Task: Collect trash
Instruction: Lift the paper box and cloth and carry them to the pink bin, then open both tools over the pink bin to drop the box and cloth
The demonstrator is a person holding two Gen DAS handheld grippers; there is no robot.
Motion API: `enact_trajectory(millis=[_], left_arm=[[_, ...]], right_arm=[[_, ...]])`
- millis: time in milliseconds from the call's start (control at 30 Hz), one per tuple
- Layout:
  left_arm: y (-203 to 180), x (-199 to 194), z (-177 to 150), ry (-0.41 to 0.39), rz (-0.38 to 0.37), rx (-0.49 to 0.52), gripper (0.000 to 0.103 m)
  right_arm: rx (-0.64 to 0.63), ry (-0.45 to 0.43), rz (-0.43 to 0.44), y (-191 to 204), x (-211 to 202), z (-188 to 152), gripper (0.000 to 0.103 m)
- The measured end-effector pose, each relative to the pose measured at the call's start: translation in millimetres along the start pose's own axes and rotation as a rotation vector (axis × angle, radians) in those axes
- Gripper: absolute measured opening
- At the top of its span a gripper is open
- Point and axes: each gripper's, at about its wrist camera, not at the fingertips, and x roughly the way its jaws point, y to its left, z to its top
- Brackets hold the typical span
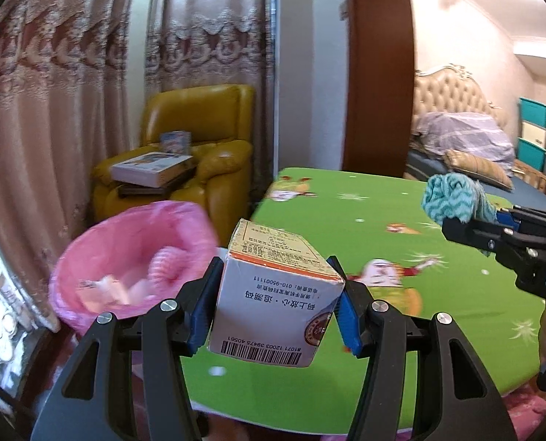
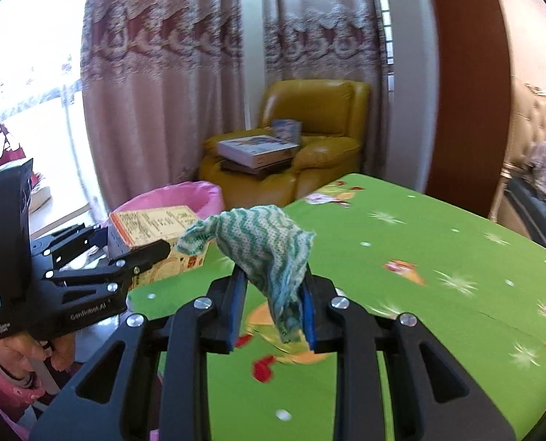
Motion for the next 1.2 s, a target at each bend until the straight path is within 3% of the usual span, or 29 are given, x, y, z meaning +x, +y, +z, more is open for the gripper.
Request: enact_trajectory(millis=[167,433,700,1200], left_arm=[[51.4,-1.9,6.5,0.009,0.055,-0.083,0.054],[102.6,5.0,20.0,0.012,0.195,-0.038,0.054],[156.9,36.0,22.8,0.075,0.175,-0.132,0.054],[196.9,76.4,20.8,0.126,0.206,-0.17,0.054]], right_arm=[[-0.045,0.032,0.071,27.3,34.8,12.4,0.026],[-0.114,0.033,0.163,64.5,76.4,39.4,0.027],[-0.14,0.067,0.227,90.3,130.1,71.3,0.029],[-0.187,0.134,0.224,124.9,191.2,77.8,0.029]])
